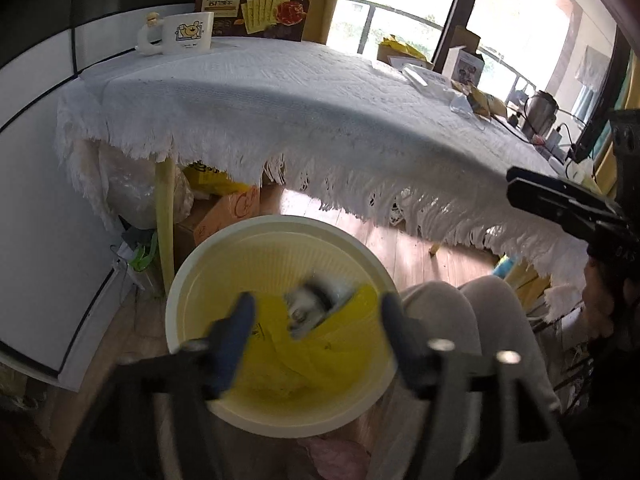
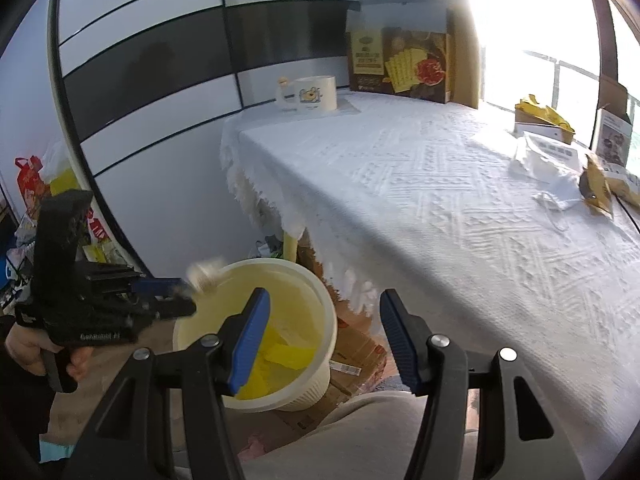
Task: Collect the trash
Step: 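Open both grippers to drop the wrapper and yellow bag into the bucket, then move both tools back over the table toward the remaining trash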
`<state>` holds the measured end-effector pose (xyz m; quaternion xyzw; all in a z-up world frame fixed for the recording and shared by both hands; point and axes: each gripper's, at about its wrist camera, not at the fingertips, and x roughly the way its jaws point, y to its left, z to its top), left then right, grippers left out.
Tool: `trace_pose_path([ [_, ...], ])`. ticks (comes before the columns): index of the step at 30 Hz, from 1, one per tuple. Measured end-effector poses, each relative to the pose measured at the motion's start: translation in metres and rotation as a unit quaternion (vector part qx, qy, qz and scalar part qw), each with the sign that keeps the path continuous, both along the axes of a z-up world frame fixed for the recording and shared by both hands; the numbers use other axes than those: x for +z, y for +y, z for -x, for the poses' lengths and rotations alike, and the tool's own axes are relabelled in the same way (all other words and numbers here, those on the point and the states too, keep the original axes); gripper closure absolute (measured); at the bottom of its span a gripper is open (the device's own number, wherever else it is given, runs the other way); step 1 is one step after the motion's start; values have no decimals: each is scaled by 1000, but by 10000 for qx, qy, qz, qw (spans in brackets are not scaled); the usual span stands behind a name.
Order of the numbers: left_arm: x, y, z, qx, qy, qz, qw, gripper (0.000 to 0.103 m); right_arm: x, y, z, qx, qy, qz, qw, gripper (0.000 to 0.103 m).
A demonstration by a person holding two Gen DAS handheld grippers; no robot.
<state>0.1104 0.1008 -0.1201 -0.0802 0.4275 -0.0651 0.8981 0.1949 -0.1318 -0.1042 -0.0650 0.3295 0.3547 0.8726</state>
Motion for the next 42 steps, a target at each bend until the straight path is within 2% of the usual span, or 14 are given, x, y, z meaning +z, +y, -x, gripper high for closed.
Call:
trace_pose_path([
  [3, 3, -2, 0, 67, -33, 33, 10000, 34, 0, -11, -1, -71, 4, -37, 10000, 48],
  [10, 12, -11, -1, 108, -55, -150, 9998, 34, 2, -32, -4, -208, -16, -152, 9997, 48],
  [15, 24, -19, -5, 83, -208, -202, 9995, 34, 7, -48, -4, -307, -107, -210, 9993, 48],
  [22, 46, -47, -25, -214, -565, -259, 9978, 34, 18, -74, -11, -482, -259, -256, 9982, 48],
  [42, 67, -117, -93, -1014, -781, -310, 9913, 34, 32, -136, -57, -1042, -396, -211, 9935, 48],
])
